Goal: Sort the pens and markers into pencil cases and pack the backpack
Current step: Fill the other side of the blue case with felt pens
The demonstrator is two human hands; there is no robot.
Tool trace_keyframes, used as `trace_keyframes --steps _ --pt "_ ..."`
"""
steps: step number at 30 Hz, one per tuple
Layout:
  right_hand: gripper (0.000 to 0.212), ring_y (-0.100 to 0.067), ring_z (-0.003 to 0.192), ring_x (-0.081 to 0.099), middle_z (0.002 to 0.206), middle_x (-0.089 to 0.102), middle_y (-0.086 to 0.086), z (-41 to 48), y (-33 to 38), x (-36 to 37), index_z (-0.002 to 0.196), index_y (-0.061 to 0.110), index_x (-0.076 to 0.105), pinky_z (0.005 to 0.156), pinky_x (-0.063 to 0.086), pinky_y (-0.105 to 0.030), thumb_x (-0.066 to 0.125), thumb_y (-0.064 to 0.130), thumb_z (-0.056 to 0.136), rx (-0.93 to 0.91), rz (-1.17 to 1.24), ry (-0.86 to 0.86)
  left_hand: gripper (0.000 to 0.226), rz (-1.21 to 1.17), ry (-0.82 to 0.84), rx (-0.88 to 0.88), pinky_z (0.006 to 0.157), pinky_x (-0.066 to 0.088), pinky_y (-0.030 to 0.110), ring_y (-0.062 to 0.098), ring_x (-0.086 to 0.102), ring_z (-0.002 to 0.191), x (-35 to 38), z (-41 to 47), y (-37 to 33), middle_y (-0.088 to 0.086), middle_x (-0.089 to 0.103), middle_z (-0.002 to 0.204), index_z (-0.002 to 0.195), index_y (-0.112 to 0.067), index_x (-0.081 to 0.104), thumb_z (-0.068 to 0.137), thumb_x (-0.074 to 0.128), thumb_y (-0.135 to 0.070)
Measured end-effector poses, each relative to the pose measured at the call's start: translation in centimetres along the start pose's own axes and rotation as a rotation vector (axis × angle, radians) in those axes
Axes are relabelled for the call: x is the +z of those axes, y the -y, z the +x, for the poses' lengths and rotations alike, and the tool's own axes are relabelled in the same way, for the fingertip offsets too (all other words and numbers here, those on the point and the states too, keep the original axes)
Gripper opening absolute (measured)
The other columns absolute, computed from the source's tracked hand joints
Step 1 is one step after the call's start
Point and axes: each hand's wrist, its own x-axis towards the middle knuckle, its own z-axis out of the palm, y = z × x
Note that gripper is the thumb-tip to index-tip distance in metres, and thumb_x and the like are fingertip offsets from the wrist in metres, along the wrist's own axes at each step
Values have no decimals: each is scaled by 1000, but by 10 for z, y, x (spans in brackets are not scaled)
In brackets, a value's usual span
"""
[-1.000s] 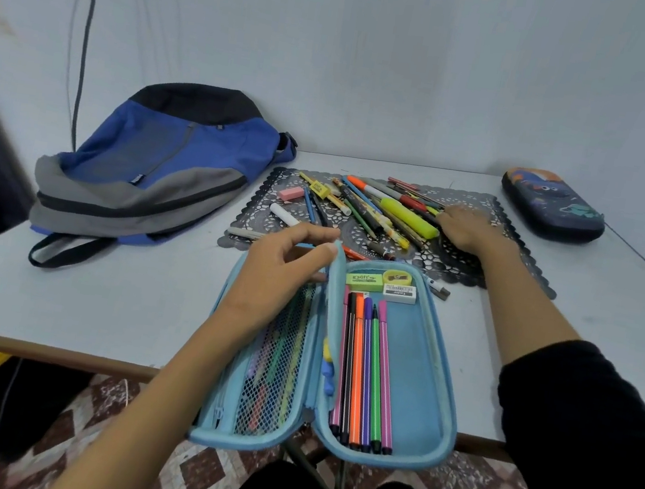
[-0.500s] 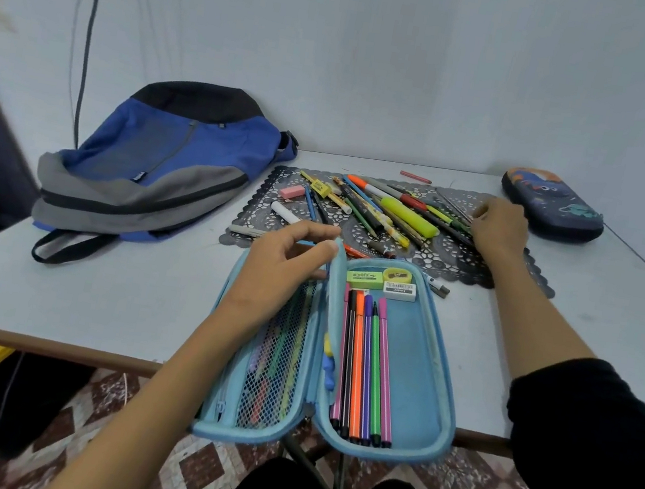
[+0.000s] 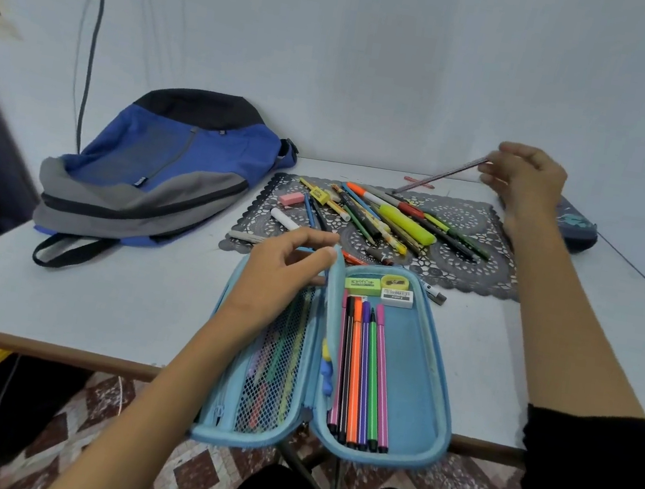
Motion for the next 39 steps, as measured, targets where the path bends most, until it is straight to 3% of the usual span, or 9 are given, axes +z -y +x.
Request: trace_keyframes --steps 4,11,13,16,24,39 --pt "7 -15 72 71 74 73 -1 -16 14 -4 91 7 65 67 56 -22 63 1 87 285 -58 404 19 1 -3 0 74 55 23 16 69 95 -1 0 0 0 72 105 111 -15 70 94 62 -16" --pt "10 -17 66 71 78 72 -15 -49 4 7 93 -6 65 62 58 -20 60 -8 85 539 -623 1070 20 14 -10 5 73 54 20 9 69 90 0 0 0 -2 72 104 111 -15 70 94 62 -17" --pt "12 -19 67 71 79 72 -17 -54 5 13 92 -6 67 62 58 -21 65 -5 80 567 -701 1169 20 20 -11 8 73 54 20 9 69 89 0 0 0 -2 72 104 111 -15 70 94 62 -17" --pt "14 -19 66 71 77 72 -16 -61 10 20 88 -2 69 62 58 -22 70 0 74 541 -747 1242 20 25 -10 16 71 53 19 9 69 89 0 0 0 0 72 104 112 -13 70 94 61 -16" --pt "10 -21 71 72 79 73 -15 -90 8 38 90 -2 69 64 59 -24 67 -8 82 505 -802 1418 20 32 -15 23 70 52 17 8 68 90 1 1 -1 1 72 106 112 -12 70 94 61 -14" --pt "10 -14 53 64 63 70 -6 -109 5 44 82 1 69 50 50 -19 78 2 76 335 -868 1387 20 44 -21 21 72 54 20 16 69 93 0 1 -1 2 72 106 112 -13 70 94 62 -15"
